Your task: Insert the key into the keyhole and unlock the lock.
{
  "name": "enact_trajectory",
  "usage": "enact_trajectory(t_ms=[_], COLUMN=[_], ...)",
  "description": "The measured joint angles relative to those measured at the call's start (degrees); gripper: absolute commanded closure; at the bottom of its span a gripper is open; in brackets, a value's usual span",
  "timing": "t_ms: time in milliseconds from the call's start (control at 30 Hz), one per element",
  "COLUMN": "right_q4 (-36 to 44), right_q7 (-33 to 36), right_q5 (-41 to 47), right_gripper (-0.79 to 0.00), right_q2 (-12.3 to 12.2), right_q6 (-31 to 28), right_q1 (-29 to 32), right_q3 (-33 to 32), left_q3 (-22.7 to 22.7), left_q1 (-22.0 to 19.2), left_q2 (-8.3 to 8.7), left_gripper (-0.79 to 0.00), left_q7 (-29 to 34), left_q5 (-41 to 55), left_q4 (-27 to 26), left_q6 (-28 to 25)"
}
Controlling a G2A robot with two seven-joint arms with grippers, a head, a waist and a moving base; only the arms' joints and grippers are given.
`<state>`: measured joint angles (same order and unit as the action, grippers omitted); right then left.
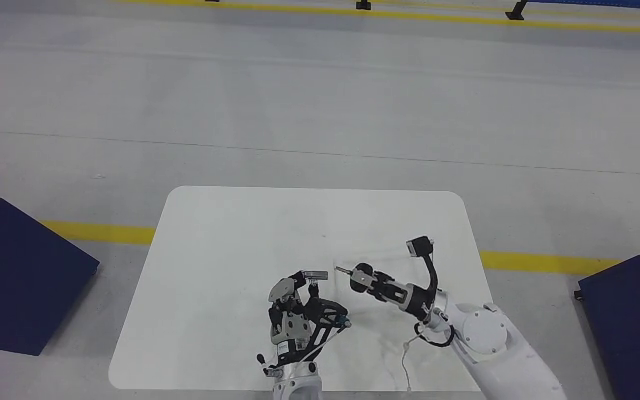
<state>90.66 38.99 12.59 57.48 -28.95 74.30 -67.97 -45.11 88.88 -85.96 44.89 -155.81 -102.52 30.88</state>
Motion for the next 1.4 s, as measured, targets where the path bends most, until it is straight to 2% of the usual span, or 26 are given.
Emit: enact_trajectory(t_ms=[267, 333, 467, 700, 1067, 1400], right_q4=[-0.09, 0.03, 0.47, -0.07, -2.03, -4.68], right_q7=[0.38, 0.16, 0.91, 4.83, 7.77, 16.25], right_q5=[0.2, 0.04, -0.69, 0.34, 4.5, 11.2], right_gripper=[0.0, 0.0, 0.0, 0.0, 0.0, 0.0], right_q2=[-0.07, -0.06, -0.26, -0.72, -0.59, -0.95], right_q6=[-0.11, 0.1, 0.71, 1.15, 1.96, 4.15], right_q1=[-0.06, 0.01, 0.44, 1.35, 1.3, -0.19], right_q3=[-0.49, -0.57, -1.66, -3.66, -3.66, -5.3], left_q3=[-0.1, -1.24, -3.94, -7.66, -10.71, -14.96], left_q1=[-0.01, 0.32, 2.21, 5.44, 7.0, 8.36], left_q2=[0.03, 0.25, 0.84, 1.64, 2.14, 3.04], left_gripper=[0.0, 0.0, 0.0, 0.0, 0.0, 0.0], left_q7=[-0.14, -1.55, -4.83, -11.27, -18.83, -30.2], left_q5=[-0.12, -1.45, -1.55, 4.14, 9.19, 19.65], left_q4=[0.03, -0.13, -2.43, -6.85, -8.74, -10.38], left_q6=[-0.12, -2.13, -7.51, -14.72, -18.27, -23.73])
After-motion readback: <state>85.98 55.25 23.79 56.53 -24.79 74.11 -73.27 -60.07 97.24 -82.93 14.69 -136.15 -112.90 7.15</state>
